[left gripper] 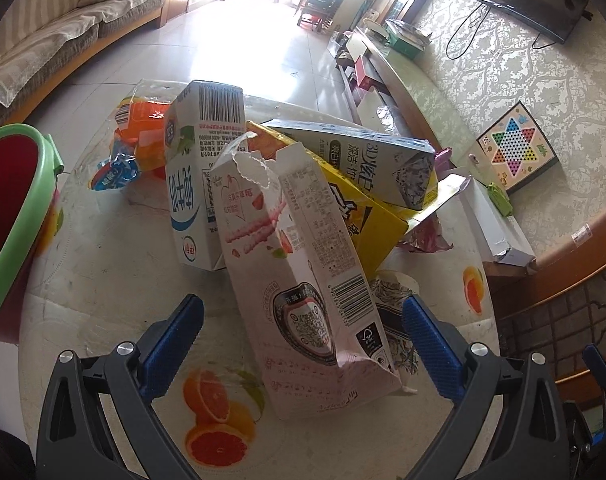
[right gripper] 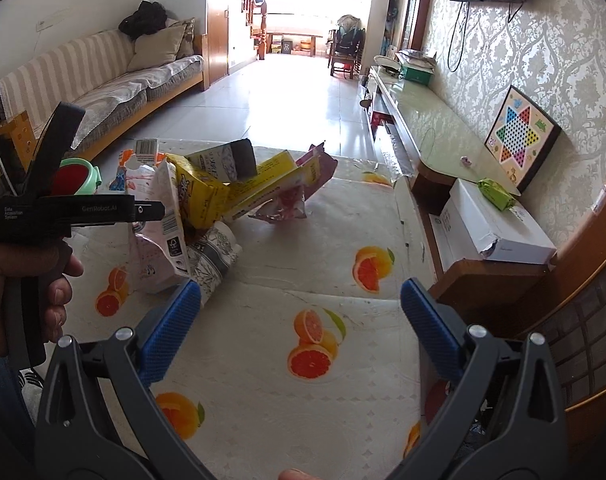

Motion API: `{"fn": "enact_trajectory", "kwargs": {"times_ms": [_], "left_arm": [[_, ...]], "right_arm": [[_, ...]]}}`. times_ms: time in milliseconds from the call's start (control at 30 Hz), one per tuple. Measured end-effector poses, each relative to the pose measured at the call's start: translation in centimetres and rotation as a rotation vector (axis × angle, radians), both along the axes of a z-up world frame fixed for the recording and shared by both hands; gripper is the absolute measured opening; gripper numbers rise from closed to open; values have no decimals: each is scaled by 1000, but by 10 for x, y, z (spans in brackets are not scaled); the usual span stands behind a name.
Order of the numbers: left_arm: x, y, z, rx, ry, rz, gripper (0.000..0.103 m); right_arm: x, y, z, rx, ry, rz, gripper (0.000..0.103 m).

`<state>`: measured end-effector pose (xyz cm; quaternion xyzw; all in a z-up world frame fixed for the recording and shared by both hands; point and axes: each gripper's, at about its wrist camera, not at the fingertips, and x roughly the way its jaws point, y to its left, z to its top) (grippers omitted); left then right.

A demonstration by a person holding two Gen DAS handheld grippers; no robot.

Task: Collect trash
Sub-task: 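Return both grippers to the table and grasp the pink snack box with the left gripper, then lift the pink snack box with the left gripper while the right gripper grasps the patterned paper cup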

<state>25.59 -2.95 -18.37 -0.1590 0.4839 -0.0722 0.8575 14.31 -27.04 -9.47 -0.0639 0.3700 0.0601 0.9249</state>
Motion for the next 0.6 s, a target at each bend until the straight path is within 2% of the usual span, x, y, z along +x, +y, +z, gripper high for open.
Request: {"fn": "enact_trajectory", "kwargs": {"times_ms": [133, 200, 267, 433, 600], "left_arm": [[5, 2, -10, -43, 5, 42, 94], [7, 4, -15, -67, 10, 63, 85], [10, 8, -20, -97, 21, 77, 71], [12, 8, -28, -152, 25, 52, 54], [11, 3, -23, -147, 19, 23, 51]], "right_arm": [[-5, -15, -2, 3, 6, -22, 98], [-7, -20, -4, 4, 12, -31, 98], [-7, -25, -6, 5, 18, -38, 98], [-8, -28, -10, 7, 26, -43, 98], [-6, -23, -9, 1, 26, -32, 98]]}}
